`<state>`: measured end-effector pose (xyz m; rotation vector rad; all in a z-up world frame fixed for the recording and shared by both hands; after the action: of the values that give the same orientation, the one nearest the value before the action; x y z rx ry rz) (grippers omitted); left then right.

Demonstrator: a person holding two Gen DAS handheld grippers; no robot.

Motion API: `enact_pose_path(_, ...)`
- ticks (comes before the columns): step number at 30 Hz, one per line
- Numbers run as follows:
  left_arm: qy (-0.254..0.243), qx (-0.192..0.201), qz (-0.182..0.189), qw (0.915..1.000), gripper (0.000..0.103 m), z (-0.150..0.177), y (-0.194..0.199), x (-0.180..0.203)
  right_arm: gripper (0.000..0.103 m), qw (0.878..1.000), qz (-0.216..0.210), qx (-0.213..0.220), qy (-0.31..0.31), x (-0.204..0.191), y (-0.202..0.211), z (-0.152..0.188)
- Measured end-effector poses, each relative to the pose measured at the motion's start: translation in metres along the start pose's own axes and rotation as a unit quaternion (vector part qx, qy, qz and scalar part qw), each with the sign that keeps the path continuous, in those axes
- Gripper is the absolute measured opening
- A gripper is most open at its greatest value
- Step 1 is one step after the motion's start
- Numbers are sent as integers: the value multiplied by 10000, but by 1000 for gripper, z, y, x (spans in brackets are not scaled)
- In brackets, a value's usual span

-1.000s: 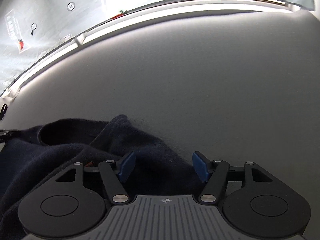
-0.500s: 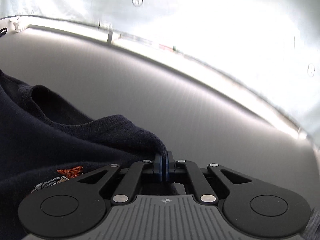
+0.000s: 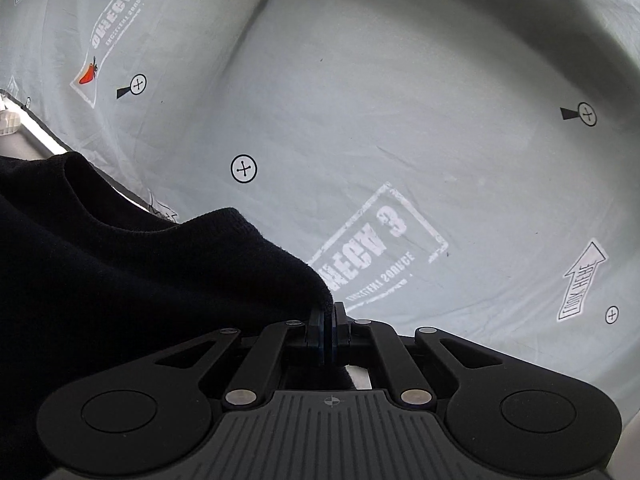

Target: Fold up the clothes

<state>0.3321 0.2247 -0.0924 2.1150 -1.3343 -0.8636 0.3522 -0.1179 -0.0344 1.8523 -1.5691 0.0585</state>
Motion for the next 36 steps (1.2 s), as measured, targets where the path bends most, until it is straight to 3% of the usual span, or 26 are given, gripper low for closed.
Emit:
enact_pose_path(5,-396,-302,-96,9987,19,22,-31,29,8,9978,-309,-520,-285,-4,-34,27)
enact_pose_path(9,-428,-260,57,9987,43,34,-26,29,20,9942,-372,-920,-420,3,-38,58)
enact_pose_path(13,243,-133,547,9981,48,39,12,-1,33,9857,-400,-1116,-1194,36,-9,80)
enact_pose_path(16,581,-192,913,9939,59,53,50,-15,46,9676,-770,-1308,-2019,60,31,96)
enact_pose_path(18,899,-467,1376,9853,61,71,71,-24,47,9549,-1049,-1438,-2378,63,57,106)
enact_pose_path(20,1205,-913,1953,9690,61,98,91,-29,47,9372,-1357,-1602,-2784,57,83,118)
enact_pose_path(23,1336,-1381,2288,9543,62,138,120,-24,47,9130,-1715,-1761,-3255,46,113,133)
enact_pose_path(26,1327,-1654,2534,9438,63,166,138,-16,49,9001,-1893,-1785,-3495,36,138,143)
enact_pose_path(29,1496,-1879,3016,9227,68,189,154,-4,55,8889,-2203,-1780,-3600,25,150,145)
enact_pose_path(30,1497,-1934,3118,9181,71,193,156,1,63,8892,-2313,-1762,-3533,20,151,144)
enact_pose_path(33,1208,-1981,3285,9156,80,206,161,20,64,9049,-2375,-1702,-3095,1,154,146)
enact_pose_path(36,903,-2115,3371,9129,80,214,161,38,64,9206,-2332,-1940,-2460,-17,151,154)
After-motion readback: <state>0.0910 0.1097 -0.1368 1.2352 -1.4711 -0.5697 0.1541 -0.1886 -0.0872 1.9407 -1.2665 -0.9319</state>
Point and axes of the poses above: each gripper's, at about its wrist camera, not at the fingertips, and y roughly against the way its jaws point, x to its right, z to its underside, the point moved 2 cm from there along -y, roughly the way its jaws point, and after that the axes turned 1 degree about -y, right-handed, at the moved point
